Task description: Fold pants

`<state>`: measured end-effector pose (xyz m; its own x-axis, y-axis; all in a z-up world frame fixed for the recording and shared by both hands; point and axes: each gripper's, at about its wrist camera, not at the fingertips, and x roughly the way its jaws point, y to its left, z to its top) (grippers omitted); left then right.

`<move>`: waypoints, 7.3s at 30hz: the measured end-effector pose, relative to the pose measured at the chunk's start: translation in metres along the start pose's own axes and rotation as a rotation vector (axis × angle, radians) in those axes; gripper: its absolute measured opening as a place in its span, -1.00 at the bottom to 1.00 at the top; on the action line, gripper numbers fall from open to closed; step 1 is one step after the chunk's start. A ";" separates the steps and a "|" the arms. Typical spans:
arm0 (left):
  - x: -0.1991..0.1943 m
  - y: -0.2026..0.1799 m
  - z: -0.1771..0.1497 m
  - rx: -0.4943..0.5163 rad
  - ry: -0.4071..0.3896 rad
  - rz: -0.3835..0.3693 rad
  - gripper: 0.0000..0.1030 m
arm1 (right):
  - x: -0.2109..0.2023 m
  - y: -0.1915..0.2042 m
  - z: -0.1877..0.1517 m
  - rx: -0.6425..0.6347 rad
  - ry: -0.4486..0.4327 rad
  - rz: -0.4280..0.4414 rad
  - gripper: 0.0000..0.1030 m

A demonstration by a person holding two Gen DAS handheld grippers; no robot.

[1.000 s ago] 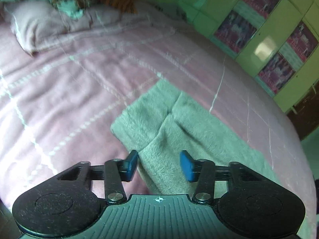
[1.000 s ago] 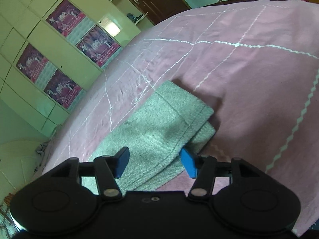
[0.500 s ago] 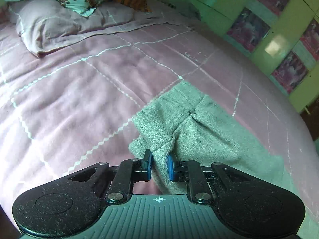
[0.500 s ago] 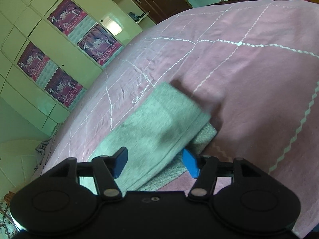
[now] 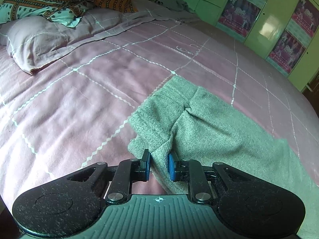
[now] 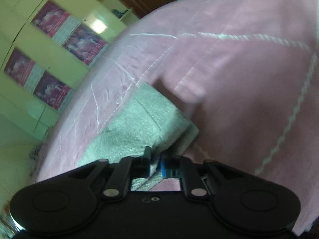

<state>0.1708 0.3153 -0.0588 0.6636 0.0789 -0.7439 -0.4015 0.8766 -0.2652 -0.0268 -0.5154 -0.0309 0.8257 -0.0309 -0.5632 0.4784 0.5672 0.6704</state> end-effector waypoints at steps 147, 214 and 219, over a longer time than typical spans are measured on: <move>-0.014 -0.065 -0.065 0.201 -0.013 0.013 0.68 | 0.012 0.011 0.011 -0.046 0.026 -0.063 -0.65; -0.076 -0.154 -0.098 0.312 -0.096 -0.327 -0.52 | 0.046 0.278 -0.251 -0.955 0.154 0.329 -0.78; -0.054 -0.231 -0.128 0.432 -0.045 -0.420 -0.52 | 0.034 0.225 -0.196 -0.866 0.046 0.174 -0.68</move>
<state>0.1464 0.0481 -0.0358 0.7396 -0.3037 -0.6006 0.1870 0.9500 -0.2500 0.0501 -0.2278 0.0061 0.8442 0.1359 -0.5185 -0.0620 0.9856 0.1574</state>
